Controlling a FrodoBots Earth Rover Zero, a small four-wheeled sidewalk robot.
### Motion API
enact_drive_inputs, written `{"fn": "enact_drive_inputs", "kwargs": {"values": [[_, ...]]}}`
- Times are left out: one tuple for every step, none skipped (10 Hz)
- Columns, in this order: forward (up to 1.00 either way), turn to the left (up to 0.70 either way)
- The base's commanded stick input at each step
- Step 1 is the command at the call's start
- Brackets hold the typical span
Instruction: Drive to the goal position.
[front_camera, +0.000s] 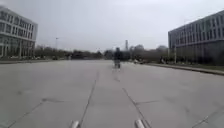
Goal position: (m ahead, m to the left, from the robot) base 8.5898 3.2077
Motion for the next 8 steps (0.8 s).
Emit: {"fn": "enact_drive_inputs", "kwargs": {"values": [[1.00,0.00],[1.00,0.00],[1.00,0.00],[1.00,0.00],[1.00,0.00],[1.00,0.00],[1.00,0.00],[1.00,0.00]]}}
